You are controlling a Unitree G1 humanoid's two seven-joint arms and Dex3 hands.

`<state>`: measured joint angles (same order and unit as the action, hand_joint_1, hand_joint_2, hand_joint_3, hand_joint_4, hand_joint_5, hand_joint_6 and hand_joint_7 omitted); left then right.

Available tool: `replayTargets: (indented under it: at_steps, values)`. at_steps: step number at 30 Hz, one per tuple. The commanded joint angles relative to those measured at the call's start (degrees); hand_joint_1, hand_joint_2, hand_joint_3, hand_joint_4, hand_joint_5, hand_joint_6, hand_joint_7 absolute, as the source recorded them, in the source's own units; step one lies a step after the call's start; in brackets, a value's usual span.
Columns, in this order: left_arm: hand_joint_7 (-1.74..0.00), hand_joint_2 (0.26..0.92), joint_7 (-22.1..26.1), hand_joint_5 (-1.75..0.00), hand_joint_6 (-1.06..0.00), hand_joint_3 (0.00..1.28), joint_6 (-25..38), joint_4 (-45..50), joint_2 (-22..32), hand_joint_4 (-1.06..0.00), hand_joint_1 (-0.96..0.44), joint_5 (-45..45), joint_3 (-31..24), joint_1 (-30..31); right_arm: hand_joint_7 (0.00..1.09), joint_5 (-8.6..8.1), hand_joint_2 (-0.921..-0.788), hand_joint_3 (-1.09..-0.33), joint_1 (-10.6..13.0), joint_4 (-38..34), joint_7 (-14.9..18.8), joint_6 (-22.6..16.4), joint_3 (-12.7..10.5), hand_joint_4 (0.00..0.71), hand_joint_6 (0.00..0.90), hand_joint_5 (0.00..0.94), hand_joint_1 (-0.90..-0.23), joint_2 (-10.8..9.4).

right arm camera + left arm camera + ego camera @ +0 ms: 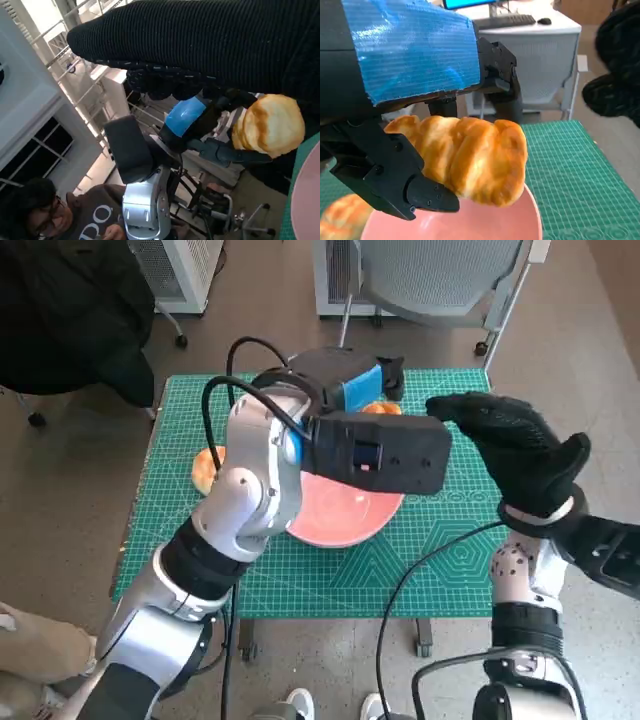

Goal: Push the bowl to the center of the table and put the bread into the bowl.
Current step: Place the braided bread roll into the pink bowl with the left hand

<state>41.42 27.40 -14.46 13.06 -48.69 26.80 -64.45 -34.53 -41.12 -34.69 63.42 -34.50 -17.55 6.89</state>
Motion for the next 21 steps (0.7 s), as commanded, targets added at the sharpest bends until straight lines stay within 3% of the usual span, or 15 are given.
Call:
replayTargets:
  at_steps: [1,5,11,16,21]
  values:
    - [-0.02,0.881,0.83,-0.2,-0.2,0.24,-0.2,3.4,2.16,-0.04,0.07,-1.71,1.48,0.58,0.0,0.76,-0.921,-0.692,1.5,-0.33,-0.56,0.23,0.33,0.175,0.232,0.0,-0.642,0.64]
    - [0.0,0.913,0.29,-0.04,-0.19,0.19,-0.69,4.37,3.16,-0.01,-0.01,-2.77,2.34,1.06,0.0,0.7,-0.921,-0.687,1.37,-0.62,-0.61,0.54,0.58,0.174,0.231,0.0,-0.641,0.56]
    - [0.0,0.92,0.72,0.0,-0.19,0.11,0.89,5.4,3.39,0.0,-0.13,-2.51,1.44,1.57,0.0,0.45,-0.921,-0.68,0.94,-1.47,-0.39,0.96,0.83,0.174,0.231,0.0,-0.642,0.35]
    - [0.0,0.847,-0.09,0.0,-0.18,0.04,3.16,9.53,3.3,0.0,-0.4,-0.57,-1.72,4.08,0.0,0.49,-0.921,-0.673,0.75,-2.01,-0.16,0.83,1.12,0.176,0.233,0.001,-0.642,0.1]
    - [0.0,0.834,0.89,0.0,-0.18,0.02,5.26,15.94,4.67,0.0,-0.43,-0.46,-3.69,6.22,0.0,0.33,-0.921,-0.668,0.38,-2.87,0.21,0.51,1.09,0.178,0.234,0.002,-0.643,-0.01]
